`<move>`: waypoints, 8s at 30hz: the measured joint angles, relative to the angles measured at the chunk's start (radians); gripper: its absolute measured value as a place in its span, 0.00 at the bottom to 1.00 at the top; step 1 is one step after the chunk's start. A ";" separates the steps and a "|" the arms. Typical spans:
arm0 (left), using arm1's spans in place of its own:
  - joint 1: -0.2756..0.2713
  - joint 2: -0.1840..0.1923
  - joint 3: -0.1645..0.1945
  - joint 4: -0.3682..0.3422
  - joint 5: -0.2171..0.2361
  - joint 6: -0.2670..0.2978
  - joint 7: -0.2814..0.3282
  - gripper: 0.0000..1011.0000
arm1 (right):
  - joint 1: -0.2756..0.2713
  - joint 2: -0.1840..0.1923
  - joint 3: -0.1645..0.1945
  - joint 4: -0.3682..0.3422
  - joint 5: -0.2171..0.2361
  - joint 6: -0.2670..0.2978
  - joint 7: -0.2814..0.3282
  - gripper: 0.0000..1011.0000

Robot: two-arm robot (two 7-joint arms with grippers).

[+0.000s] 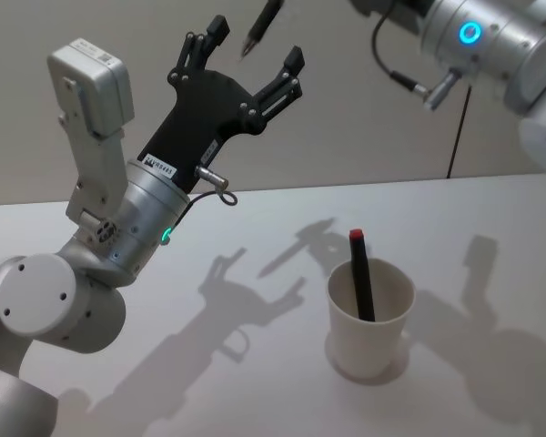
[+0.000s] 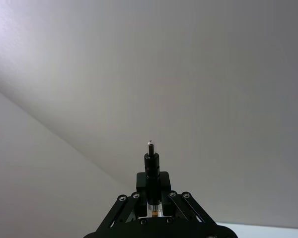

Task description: Place the pen into the pen holder.

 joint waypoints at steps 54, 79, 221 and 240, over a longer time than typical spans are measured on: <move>0.067 0.096 -0.066 -0.104 0.088 0.209 0.211 0.99 | -0.177 0.418 0.107 -0.257 -0.136 0.075 0.357 0.15; 0.077 0.110 -0.076 -0.119 0.100 0.242 0.240 0.99 | -0.357 0.535 0.021 -0.376 -0.403 -0.128 0.426 0.15; 0.048 0.050 0.113 0.085 0.188 0.223 0.210 0.99 | -0.568 0.294 0.121 -0.212 -0.924 -0.389 0.253 0.99; 0.048 0.051 0.113 0.085 0.188 0.224 0.211 0.99 | -0.663 0.160 0.167 -0.114 -1.180 -0.391 0.294 0.99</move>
